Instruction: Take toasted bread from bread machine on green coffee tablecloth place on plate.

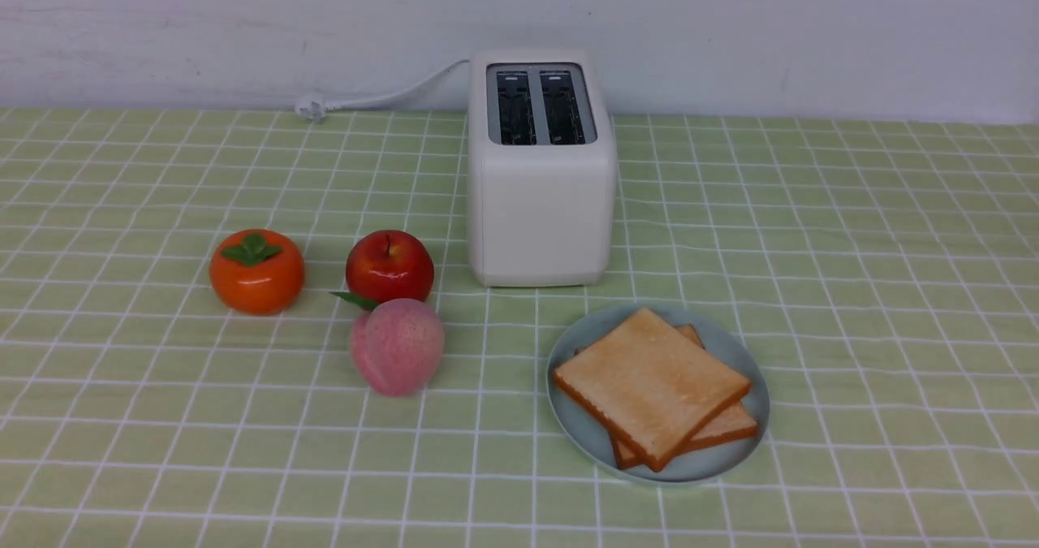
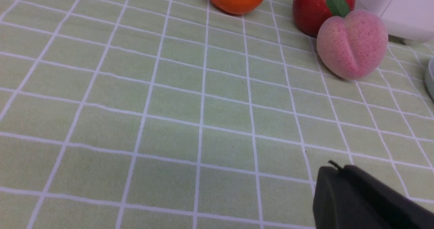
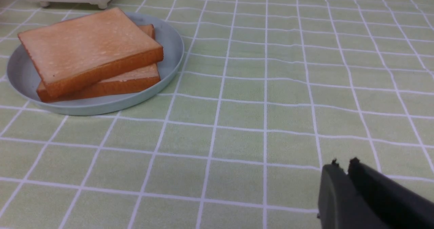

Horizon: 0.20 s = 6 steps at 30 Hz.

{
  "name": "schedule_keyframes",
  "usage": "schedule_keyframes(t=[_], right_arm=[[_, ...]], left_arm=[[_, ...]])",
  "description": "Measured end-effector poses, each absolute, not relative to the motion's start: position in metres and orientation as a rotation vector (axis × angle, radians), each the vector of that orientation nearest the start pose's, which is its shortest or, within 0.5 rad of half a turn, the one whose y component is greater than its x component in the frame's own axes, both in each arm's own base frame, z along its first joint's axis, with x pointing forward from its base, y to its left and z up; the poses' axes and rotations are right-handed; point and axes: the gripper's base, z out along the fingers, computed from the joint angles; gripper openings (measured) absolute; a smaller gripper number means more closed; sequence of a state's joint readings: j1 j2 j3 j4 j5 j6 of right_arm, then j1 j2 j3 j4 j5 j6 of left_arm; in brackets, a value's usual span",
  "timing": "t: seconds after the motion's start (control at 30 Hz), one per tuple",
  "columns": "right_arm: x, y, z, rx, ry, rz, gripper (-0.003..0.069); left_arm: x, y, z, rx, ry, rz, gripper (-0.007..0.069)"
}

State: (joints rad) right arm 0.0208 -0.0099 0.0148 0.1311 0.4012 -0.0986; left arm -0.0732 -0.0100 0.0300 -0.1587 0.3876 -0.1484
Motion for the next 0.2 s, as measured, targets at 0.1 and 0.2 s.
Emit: schedule_keyframes(t=[0.1,0.2], right_arm=[[0.0516,0.0057,0.1730,-0.034,1.887,0.078,0.0059],[0.0516,0.0057,0.1730,-0.034,1.887,0.078,0.0064]], left_arm=[[0.0517,-0.0093,0.1692,-0.170,1.890,-0.308,-0.0013],[0.0517,-0.0093,0.1693,-0.170,1.890,-0.309,-0.0013]])
